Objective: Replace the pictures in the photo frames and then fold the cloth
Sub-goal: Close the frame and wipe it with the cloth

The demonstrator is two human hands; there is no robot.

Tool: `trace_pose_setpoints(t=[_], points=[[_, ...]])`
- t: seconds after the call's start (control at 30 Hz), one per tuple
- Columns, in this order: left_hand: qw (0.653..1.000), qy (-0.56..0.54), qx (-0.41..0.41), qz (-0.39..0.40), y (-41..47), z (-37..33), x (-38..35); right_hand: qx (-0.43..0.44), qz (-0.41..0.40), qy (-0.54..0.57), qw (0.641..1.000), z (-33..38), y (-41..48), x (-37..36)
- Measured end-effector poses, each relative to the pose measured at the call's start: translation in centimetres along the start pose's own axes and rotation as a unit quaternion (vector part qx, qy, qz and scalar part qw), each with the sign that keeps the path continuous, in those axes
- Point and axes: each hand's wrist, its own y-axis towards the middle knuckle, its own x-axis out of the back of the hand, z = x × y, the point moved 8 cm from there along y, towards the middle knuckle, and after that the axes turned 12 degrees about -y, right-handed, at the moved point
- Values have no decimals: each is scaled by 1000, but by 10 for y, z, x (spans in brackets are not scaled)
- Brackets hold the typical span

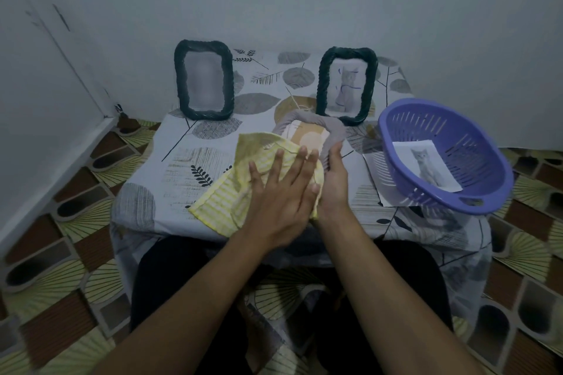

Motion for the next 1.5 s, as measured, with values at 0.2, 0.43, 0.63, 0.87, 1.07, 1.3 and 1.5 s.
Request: trace_pose_setpoints(t=[0.2,0.43,0.63,0.87,1.07,1.3,1.5], points=[[986,-106,124,-40,33,19,22,-13,97,13,995,-13,-15,-37],[992,-88,82,-30,34,2,18,27,70,-31,997,-7,2,-18],[995,15,-95,5,12,-1,0,95,-38,-66,993,21,28,24],[994,69,-59,56,-3,61,-14,93,-88,-20,992,25,37,47],[986,138,60,65,-6,105,-7,103,-154,-3,983,30,37,64],[983,128,135,-7,1,143,24,66,-143,4,987,14,35,65],[972,110,192,-75,6,179,55,38,-139,-23,989,2,37,56]])
